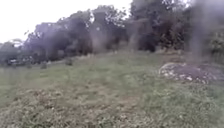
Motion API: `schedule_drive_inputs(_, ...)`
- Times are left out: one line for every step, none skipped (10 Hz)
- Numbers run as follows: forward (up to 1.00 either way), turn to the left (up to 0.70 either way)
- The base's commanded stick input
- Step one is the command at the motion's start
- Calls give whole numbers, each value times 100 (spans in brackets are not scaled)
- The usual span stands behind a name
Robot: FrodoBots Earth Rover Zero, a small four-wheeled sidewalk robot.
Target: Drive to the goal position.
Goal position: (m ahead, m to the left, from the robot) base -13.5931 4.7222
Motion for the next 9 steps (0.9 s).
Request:
schedule_drive_inputs(45, 27)
schedule_drive_inputs(45, 27)
schedule_drive_inputs(45, 0)
schedule_drive_inputs(45, 0)
schedule_drive_inputs(45, 0)
schedule_drive_inputs(45, 0)
schedule_drive_inputs(45, 0)
schedule_drive_inputs(45, 0)
schedule_drive_inputs(45, 0)
